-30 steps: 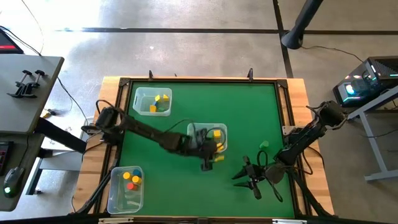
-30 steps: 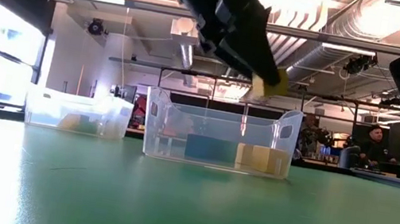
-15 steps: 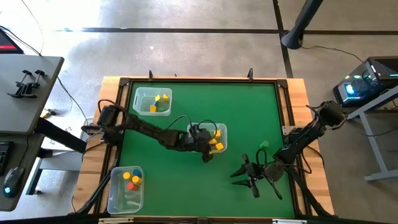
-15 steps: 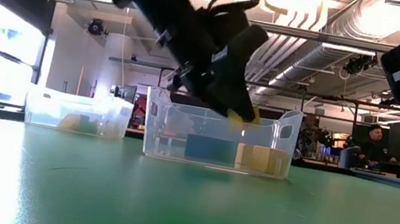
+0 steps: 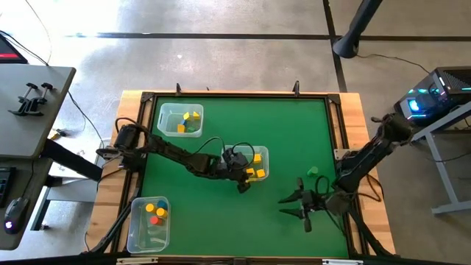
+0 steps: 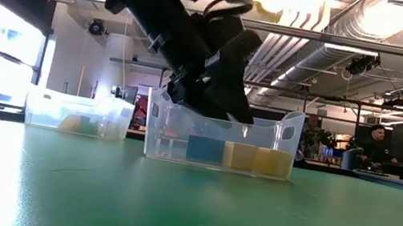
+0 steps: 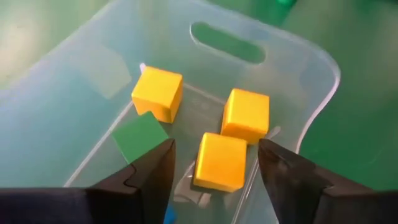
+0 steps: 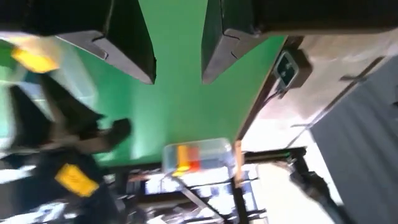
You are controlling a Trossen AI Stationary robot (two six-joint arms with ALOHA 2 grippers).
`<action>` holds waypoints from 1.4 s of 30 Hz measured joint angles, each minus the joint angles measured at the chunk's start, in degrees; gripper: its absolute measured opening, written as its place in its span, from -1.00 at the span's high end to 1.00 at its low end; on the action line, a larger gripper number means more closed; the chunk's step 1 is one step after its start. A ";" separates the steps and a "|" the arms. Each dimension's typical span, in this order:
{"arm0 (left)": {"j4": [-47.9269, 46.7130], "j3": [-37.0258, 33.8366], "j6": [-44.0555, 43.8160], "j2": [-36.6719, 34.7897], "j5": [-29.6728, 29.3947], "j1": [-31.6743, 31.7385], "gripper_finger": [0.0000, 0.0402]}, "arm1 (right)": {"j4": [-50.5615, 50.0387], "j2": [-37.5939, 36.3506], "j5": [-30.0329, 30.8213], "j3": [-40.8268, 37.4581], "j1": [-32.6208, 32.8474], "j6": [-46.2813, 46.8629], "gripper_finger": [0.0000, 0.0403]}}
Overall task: Sort blocks by size
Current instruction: Put the green cylindrical block into the bottom left transparent bin
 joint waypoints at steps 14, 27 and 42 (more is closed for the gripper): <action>1.93 0.02 8.56 -6.51 -10.78 -4.99 -0.07 | -11.44 -8.61 30.29 0.00 9.25 2.90 0.38; 32.58 -14.07 6.37 -6.41 1.01 -2.44 -0.07 | -24.23 -12.90 30.93 0.01 11.81 16.82 0.38; 36.99 -16.52 4.39 -6.40 1.00 -3.34 -0.07 | -71.73 -25.12 1.61 0.02 2.57 56.64 0.38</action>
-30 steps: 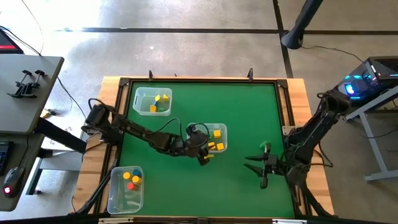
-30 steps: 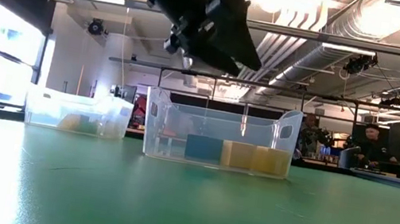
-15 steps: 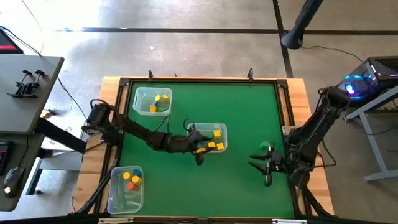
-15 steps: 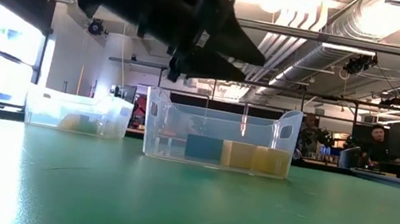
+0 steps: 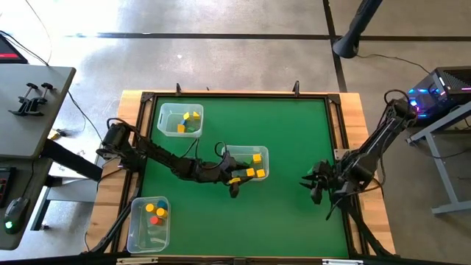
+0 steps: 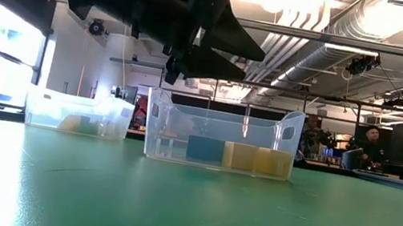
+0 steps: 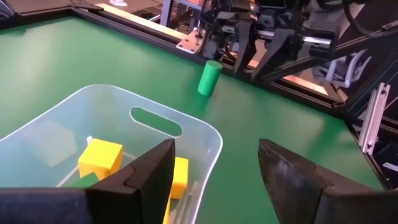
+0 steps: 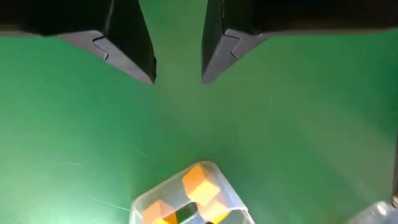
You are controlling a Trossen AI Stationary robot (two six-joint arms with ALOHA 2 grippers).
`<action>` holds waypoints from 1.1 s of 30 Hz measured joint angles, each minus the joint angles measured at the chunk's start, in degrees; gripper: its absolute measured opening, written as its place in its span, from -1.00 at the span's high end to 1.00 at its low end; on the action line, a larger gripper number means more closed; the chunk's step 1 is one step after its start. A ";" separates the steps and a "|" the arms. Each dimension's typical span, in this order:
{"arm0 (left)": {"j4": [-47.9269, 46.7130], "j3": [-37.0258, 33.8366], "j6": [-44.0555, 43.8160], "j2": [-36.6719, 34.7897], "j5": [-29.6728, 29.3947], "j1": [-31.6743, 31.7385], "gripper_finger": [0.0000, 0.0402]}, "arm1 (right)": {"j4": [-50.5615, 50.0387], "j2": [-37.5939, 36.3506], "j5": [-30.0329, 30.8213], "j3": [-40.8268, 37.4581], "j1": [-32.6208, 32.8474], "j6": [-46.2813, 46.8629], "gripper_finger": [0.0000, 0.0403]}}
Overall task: Sort blocks by size
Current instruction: Put the green cylindrical block into the bottom left transparent bin
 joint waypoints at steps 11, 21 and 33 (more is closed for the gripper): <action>-0.07 0.00 -0.29 0.00 -0.04 0.02 -0.07 | -20.28 -1.72 -1.72 7.37 -2.84 1.64 0.38; -0.13 0.00 -0.33 0.00 -0.04 0.02 -0.07 | -35.57 -1.72 -14.24 11.08 -4.57 3.28 0.38; -0.13 0.02 0.00 0.00 -0.04 0.04 -0.07 | -34.33 -1.70 -17.05 11.03 -6.43 0.51 0.12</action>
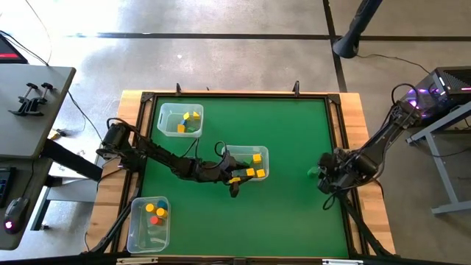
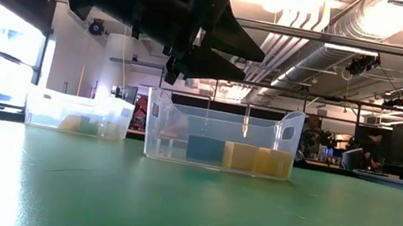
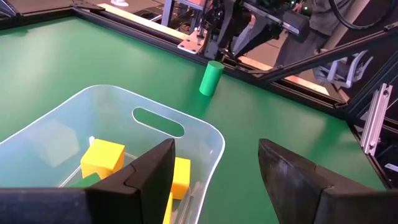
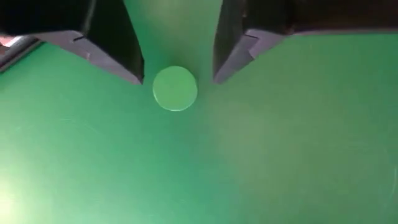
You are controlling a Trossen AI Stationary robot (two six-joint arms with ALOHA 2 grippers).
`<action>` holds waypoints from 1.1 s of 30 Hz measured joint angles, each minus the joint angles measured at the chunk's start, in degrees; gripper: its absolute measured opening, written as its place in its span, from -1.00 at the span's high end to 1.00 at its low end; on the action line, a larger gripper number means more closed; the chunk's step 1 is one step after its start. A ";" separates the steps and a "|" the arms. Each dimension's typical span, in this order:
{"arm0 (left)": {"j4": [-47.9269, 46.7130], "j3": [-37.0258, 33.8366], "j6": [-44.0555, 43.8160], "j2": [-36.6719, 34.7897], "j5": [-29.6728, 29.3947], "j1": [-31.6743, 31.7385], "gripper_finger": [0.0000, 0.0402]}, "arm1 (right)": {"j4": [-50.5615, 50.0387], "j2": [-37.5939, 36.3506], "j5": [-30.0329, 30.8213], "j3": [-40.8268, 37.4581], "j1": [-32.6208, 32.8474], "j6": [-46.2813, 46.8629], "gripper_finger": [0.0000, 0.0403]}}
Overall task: Sort blocks by size
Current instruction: Put the green cylindrical block into the bottom left transparent bin
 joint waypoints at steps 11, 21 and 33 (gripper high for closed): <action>0.00 0.00 0.61 0.00 0.00 0.00 -0.07 | 4.36 0.11 -2.17 -1.69 -8.53 -4.35 -0.21; -0.02 0.00 1.09 0.00 0.00 0.00 -0.07 | 5.74 7.32 -9.14 -1.69 -17.27 -12.12 -0.21; -0.34 0.00 1.14 0.00 0.00 0.00 -0.07 | 10.14 12.92 -13.31 -1.71 -21.38 -19.00 0.02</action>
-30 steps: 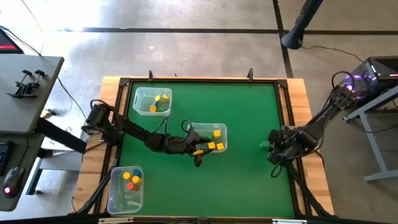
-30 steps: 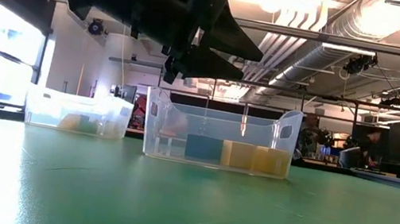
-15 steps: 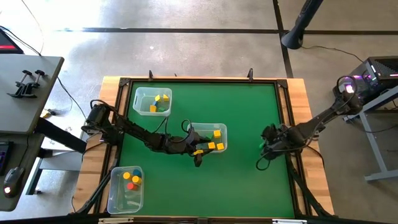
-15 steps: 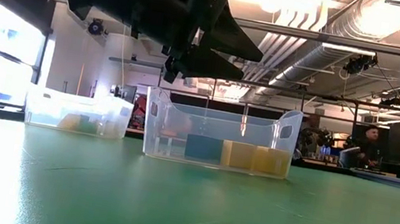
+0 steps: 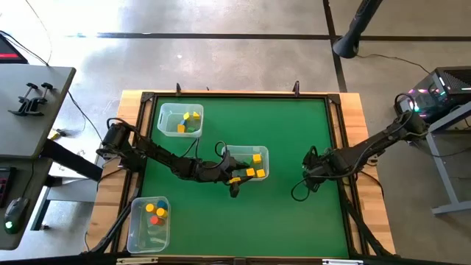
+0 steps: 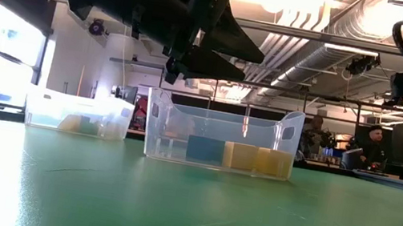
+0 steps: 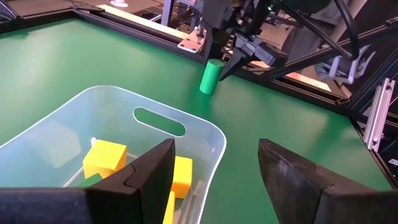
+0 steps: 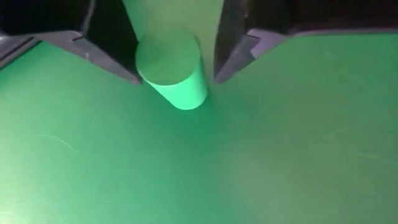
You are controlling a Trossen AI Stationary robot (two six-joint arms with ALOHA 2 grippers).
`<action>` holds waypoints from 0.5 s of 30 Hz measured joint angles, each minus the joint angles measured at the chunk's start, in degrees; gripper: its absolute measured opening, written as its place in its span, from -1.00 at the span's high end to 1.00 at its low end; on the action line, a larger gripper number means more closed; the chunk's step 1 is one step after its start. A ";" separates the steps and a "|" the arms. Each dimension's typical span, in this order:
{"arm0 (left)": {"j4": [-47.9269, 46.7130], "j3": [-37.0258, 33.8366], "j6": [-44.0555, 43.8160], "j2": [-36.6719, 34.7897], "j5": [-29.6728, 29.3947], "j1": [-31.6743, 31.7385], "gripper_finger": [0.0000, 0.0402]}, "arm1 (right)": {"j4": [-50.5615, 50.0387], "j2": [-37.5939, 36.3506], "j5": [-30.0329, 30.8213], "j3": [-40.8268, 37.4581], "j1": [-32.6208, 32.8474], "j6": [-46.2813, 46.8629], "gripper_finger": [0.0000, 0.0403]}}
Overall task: Sort blocks by size
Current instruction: Put the green cylindrical block into the bottom left transparent bin
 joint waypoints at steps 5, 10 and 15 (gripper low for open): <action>-0.10 0.00 -0.01 0.00 0.01 0.00 -0.07 | 0.68 0.05 -0.97 0.02 -0.40 -0.92 0.34; -0.12 0.00 0.20 0.00 0.00 -0.02 -0.07 | 2.92 0.08 -0.66 0.02 -0.34 -2.31 0.35; 0.12 0.02 5.57 0.00 -0.02 -1.37 -0.07 | 14.23 0.13 -0.77 0.00 -0.34 -8.97 0.35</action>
